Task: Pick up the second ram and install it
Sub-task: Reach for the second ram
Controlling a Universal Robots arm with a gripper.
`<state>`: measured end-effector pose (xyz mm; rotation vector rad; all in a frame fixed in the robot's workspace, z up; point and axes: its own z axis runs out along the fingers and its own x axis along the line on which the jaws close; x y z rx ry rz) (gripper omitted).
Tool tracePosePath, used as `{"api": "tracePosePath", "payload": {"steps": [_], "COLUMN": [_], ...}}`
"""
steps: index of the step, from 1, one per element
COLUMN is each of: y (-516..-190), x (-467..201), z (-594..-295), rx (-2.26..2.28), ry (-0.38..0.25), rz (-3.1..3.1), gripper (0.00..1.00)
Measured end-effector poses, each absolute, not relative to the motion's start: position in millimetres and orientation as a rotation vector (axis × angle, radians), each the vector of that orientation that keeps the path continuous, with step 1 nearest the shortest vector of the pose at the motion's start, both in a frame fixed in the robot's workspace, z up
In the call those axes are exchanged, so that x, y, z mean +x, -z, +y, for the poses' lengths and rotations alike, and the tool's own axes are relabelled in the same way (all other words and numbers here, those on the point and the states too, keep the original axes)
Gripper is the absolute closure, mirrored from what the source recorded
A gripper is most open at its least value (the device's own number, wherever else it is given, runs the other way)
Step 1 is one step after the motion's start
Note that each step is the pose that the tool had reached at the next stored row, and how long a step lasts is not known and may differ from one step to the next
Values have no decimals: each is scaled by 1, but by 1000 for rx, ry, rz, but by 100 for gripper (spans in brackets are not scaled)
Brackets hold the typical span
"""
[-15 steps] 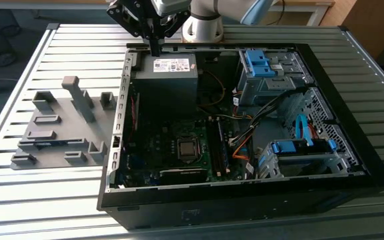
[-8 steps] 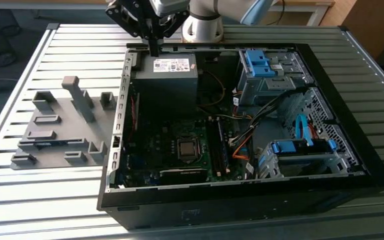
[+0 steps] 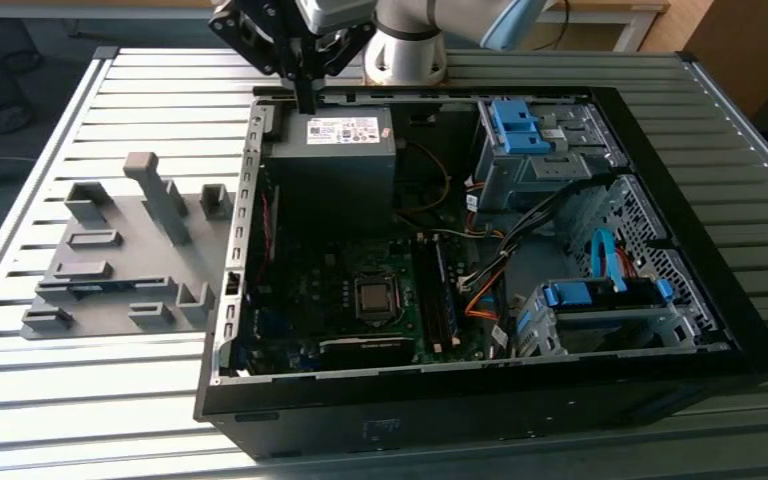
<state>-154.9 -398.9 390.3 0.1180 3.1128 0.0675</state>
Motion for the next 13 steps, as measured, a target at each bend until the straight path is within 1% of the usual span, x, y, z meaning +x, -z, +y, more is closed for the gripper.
{"api": "tracePosePath", "payload": {"steps": [13], "y": [-387], "x": [-163], "z": [-399], "rx": [118], "ry": [-68], "rz": [3113], "gripper": [89]}}
